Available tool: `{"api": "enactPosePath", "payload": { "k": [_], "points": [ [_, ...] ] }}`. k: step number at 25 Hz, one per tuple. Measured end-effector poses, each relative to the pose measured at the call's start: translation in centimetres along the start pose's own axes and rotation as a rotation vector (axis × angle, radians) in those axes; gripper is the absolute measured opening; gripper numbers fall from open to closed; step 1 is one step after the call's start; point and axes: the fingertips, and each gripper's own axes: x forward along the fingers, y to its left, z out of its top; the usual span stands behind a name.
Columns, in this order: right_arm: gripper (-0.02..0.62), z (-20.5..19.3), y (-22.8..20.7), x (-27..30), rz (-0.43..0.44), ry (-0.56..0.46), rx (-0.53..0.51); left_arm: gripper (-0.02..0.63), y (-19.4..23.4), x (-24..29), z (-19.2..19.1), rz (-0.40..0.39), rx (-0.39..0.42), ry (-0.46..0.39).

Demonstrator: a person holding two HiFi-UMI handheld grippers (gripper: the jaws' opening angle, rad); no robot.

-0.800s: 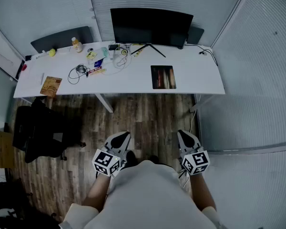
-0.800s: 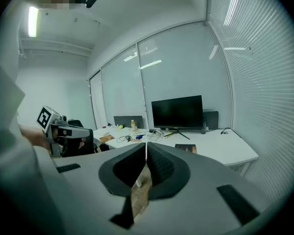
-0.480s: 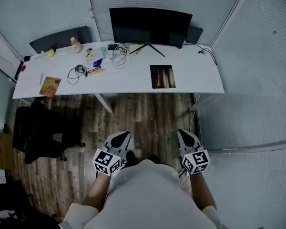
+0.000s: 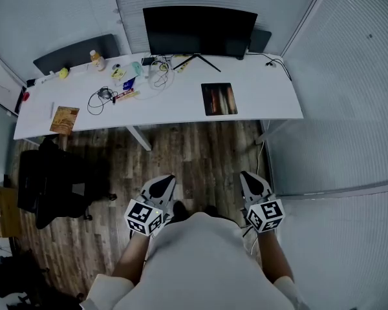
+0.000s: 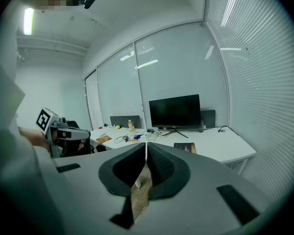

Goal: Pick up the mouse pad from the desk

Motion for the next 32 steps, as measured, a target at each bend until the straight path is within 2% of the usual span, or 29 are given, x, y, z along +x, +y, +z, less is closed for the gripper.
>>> {"api": "enactPosePath", "payload": {
  "k": [16,24,32],
  "points": [
    [0.034,-0.8,3.6,2.0,-0.09,0.011,0.023,0.018,5.2,-2.2,-0.8,-0.045,0.004,0.011],
    [0.034,-0.4,4.4,3.5,-0.087,0.016,0.028,0.018,6.9,-2.4,-0.8,-0.041,-0.01,0.01],
    [0.034,-0.2,2.8,5.6,-0.076,0.025,0.047,0.018,8.0,-0.5,-0.6,-0.025,-0.016,0.021]
  ]
}}
